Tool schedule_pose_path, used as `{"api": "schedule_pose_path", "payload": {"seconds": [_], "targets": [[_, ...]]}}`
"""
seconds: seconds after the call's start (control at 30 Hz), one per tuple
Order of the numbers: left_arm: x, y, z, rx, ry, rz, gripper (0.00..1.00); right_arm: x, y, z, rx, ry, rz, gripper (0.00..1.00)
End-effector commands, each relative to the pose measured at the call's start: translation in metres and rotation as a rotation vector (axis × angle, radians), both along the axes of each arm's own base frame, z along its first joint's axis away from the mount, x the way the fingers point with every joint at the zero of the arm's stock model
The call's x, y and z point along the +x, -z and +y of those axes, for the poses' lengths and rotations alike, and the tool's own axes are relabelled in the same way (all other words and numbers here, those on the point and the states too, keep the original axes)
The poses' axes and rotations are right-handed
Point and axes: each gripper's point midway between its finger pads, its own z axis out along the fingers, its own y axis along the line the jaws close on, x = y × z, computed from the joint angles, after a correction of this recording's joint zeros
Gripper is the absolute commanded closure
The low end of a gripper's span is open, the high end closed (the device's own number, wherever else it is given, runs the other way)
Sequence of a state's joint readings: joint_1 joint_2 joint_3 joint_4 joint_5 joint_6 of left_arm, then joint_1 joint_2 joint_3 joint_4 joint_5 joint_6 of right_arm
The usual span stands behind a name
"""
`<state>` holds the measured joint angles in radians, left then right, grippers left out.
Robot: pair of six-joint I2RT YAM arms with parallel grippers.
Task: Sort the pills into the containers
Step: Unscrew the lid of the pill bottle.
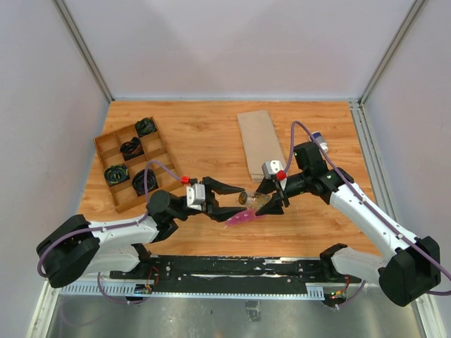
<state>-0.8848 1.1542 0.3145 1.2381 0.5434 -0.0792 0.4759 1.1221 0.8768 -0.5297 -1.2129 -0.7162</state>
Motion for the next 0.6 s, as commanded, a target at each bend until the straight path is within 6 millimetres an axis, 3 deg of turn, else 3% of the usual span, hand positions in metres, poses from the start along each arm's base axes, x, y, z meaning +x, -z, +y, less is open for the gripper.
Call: {"api": "schedule_pose_path", "payload": {"seconds": [0.0, 0.2, 0.57], "targets": [[0.0008, -0.0189, -0.0006, -0.048, 0.006, -0.039, 0.44, -0.0011, -0.0208, 0.0006, 0.054, -0.023, -0.050, 0.90], [0.0029, -0.0158, -0.0024, -0.039, 0.010, -0.019, 0.50, -0.0011, -0.0207, 0.0006, 0.054, -0.023, -0.048, 0.90], [0.0063, -0.0098, -0.0052, -0.013, 0.028, 0.015, 0.46, -0.0014, -0.0213, 0.0005, 0.055, -0.023, -0.051, 0.90]]}}
